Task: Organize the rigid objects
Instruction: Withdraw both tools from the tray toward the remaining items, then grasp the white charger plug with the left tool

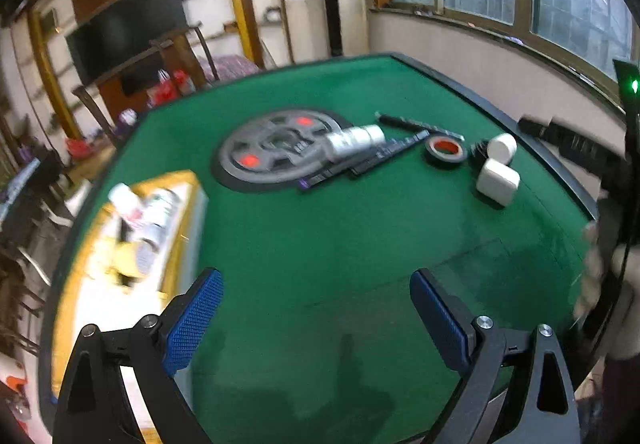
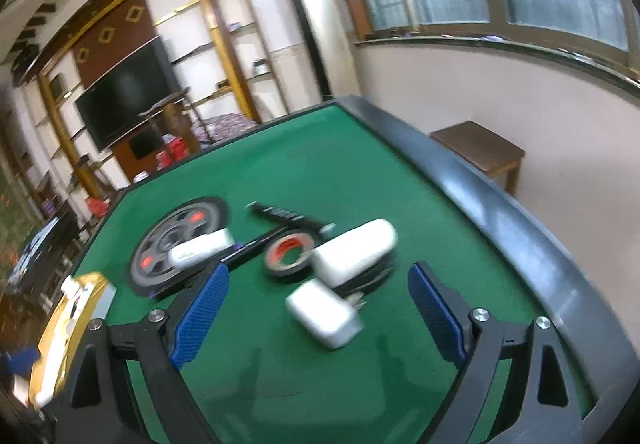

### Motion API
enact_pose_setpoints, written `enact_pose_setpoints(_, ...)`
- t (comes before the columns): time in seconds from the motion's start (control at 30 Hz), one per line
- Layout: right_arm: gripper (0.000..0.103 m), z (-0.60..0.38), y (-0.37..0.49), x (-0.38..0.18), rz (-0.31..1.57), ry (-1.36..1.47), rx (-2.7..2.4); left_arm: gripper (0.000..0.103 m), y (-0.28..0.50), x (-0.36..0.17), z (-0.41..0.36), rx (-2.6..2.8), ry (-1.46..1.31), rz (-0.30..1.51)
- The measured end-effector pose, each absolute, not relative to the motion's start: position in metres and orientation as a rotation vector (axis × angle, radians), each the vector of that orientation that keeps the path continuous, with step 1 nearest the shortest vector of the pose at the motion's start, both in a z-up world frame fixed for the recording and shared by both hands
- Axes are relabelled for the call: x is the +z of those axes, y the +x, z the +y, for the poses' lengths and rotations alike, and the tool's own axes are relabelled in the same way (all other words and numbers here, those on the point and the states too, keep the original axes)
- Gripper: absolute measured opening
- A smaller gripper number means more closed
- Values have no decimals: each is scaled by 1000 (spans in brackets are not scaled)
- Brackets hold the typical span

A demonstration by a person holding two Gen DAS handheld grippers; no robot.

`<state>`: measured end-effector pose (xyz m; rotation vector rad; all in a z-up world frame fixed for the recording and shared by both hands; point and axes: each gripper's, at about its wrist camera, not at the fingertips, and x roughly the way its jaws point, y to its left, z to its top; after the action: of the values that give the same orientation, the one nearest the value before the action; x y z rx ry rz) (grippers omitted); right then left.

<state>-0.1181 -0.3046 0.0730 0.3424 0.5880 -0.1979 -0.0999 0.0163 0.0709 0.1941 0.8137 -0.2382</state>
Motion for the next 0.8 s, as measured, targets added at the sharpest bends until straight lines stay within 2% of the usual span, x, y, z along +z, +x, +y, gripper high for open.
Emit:
enact_pose_setpoints(0.3,91,-359,-83,64,710,412,-185,96,-95,54,4,-319,127,871)
enact_pose_setpoints(0.6,91,-325,-80,34,792,452,-102,96,-90,57,30,-320,62,865)
enact_pose_setpoints(0.8,92,-280,-83,33,830,447,207,96,-90,51,38,-334,18,883)
